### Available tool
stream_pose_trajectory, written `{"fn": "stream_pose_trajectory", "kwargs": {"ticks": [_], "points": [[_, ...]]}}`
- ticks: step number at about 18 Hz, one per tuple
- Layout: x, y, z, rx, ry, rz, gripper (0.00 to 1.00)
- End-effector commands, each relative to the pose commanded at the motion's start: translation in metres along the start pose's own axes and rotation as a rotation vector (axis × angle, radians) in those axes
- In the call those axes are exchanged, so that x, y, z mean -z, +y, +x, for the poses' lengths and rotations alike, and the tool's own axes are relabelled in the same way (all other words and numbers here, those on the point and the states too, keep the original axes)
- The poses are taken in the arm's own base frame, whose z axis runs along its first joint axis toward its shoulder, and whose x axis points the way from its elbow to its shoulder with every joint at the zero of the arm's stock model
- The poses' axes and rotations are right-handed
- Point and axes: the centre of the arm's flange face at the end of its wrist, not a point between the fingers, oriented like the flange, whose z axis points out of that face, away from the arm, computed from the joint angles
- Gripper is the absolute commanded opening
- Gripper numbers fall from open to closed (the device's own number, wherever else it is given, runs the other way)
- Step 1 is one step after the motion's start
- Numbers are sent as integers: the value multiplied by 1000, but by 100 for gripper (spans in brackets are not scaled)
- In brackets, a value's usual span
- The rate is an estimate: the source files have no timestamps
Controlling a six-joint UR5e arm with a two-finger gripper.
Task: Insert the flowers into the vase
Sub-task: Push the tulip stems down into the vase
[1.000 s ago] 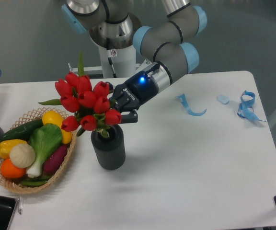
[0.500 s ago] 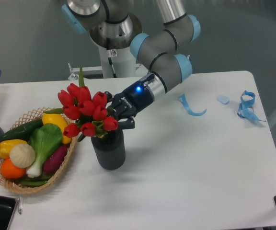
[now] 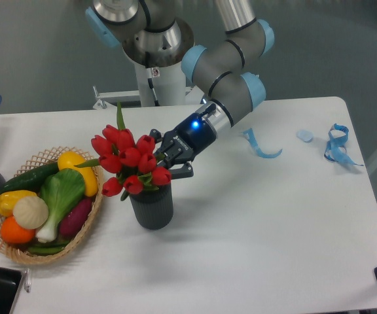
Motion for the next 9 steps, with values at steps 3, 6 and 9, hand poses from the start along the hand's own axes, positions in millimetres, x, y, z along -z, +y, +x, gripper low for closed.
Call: {"fn": "stream_pose_trajectory", "kwargs": {"ticks": [3, 6, 9], "points": [[0, 3, -1, 1, 1, 0, 26], [0, 2, -1, -3, -1, 0, 44], [1, 2, -2, -3, -1, 0, 57]]}}
